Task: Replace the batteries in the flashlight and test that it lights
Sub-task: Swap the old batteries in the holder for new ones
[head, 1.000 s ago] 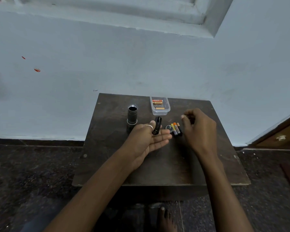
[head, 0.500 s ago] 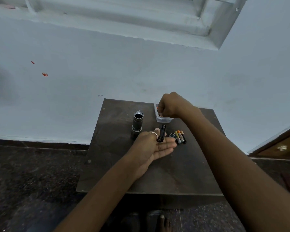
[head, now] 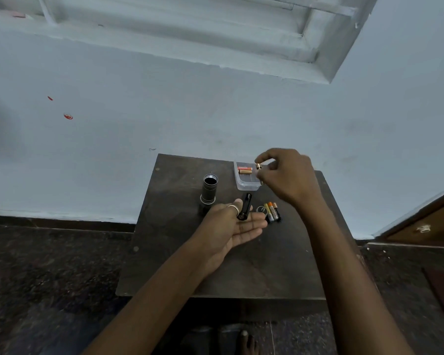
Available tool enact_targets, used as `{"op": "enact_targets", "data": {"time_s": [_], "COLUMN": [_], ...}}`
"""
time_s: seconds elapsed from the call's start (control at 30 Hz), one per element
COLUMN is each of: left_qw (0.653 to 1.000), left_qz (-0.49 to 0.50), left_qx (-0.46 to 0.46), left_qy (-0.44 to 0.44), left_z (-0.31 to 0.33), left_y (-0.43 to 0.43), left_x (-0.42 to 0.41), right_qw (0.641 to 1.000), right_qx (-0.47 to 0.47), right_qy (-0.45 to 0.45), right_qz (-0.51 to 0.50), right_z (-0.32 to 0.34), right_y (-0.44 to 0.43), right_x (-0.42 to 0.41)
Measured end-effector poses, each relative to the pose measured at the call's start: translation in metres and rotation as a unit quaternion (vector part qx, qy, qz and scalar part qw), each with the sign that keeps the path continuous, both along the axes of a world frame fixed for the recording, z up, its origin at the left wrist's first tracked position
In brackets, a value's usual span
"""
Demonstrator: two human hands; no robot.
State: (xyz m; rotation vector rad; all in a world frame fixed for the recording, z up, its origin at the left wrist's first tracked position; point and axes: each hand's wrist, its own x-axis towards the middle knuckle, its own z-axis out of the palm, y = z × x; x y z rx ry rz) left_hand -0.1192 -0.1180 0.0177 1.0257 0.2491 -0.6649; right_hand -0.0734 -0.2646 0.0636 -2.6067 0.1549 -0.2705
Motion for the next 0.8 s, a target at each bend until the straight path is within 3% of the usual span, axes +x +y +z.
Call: {"op": "enact_targets", "data": {"time_s": [0.17,0.27,0.37,0.63,0.8], "left_qw": [1.000,1.000,1.000,0.999,0.999], "left_qz": [0.012,0.008,0.013,0.025,0.044], "left_qx": [-0.007,-0.004,-0.003,0.011,0.005], "left_qy": [-0.004,-0.002,-0.004,-0.017,-0.005], "left_z": [-0.001,-0.003,-0.006,-0.008,-0.010], "left_y": [-0.001,-0.002,-0.003,-0.005,-0.005], "left_x": [0.000,0.001,0.001,0.004,0.006], "right_qw": [0.974,0.956,0.959,0.977,0.981], "right_qx": [0.201,0.249,0.225,0.057,0.050], "right_qy": [-0.091,-0.132,-0.160,-0.206,-0.168], "right_qz": [-0.059,-0.085,-0.071,0.015,0.089], "right_z": [-0.020,-0.035,-0.043,-0.044,-0.045], "right_y": [0.002,0.010,0.019,0.028,0.023], "right_x": [-0.048,-0.059,-0.061,-0.070,-0.073]}}
